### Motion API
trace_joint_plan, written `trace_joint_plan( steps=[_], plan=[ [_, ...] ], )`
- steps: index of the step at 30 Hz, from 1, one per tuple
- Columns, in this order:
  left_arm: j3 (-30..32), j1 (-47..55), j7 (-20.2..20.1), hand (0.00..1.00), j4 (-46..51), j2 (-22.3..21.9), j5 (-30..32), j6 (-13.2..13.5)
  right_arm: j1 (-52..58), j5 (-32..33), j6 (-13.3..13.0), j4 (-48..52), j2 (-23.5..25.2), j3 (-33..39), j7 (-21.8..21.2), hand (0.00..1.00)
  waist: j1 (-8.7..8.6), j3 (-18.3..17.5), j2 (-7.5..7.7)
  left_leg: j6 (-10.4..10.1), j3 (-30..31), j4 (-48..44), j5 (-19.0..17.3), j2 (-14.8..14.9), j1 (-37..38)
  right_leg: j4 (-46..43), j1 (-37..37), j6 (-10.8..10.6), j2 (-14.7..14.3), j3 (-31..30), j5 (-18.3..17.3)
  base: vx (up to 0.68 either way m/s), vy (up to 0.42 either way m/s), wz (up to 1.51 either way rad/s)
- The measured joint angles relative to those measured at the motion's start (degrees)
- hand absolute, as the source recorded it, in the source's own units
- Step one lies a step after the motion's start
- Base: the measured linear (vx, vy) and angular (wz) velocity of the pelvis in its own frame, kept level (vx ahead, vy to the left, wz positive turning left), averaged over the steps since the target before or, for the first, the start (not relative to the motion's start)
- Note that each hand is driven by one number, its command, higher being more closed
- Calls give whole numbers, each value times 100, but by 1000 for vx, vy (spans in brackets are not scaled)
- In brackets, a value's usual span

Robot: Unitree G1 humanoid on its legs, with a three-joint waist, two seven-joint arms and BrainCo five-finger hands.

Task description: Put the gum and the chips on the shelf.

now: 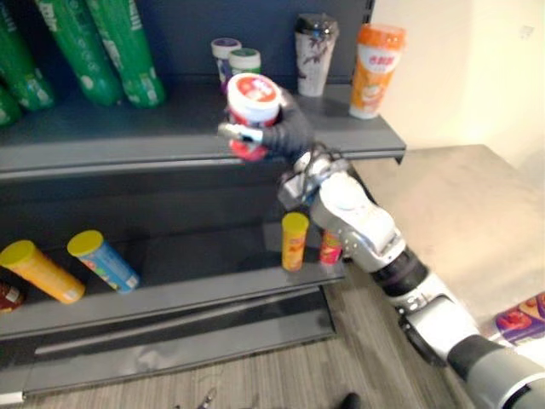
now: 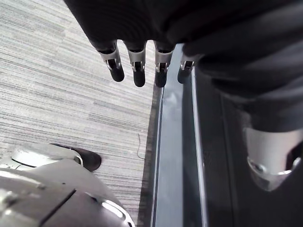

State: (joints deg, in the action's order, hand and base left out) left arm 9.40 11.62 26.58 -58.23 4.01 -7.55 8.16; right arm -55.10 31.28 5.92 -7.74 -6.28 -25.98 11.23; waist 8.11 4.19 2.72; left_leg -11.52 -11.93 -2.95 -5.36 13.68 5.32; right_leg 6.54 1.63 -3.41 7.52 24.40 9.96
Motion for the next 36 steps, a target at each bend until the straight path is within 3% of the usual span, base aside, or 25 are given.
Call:
trace_joint_plan(
  steps=[9,18,26,36],
  plan=[
    [0,48,-47,0,4,15,179,-4,-221,-155,-5,-612,-286,366,270,100,23,0,2,-6,24,102,40,7,93,0,-77,-9,6,37,6,20,12,2],
    [0,92,-61,0,58,27,364,-72,-536,-162,-7,-1176,-408,467,219,100,154,19,19,11,155,192,77,-7,58,0,-119,-31,23,135,-13,3,4,5],
    [9,82,-202,0,228,76,393,-214,-913,-158,-5,-1663,-423,469,189,100,324,224,130,16,332,186,104,-18,-26,0,-156,-7,35,284,1,21,14,11],
    [4,81,-214,0,295,70,394,-279,-1065,-152,-15,-1851,-414,342,30,100,357,337,157,20,475,171,132,-34,-60,-1,-195,-9,51,393,7,31,19,6]
  ],
)
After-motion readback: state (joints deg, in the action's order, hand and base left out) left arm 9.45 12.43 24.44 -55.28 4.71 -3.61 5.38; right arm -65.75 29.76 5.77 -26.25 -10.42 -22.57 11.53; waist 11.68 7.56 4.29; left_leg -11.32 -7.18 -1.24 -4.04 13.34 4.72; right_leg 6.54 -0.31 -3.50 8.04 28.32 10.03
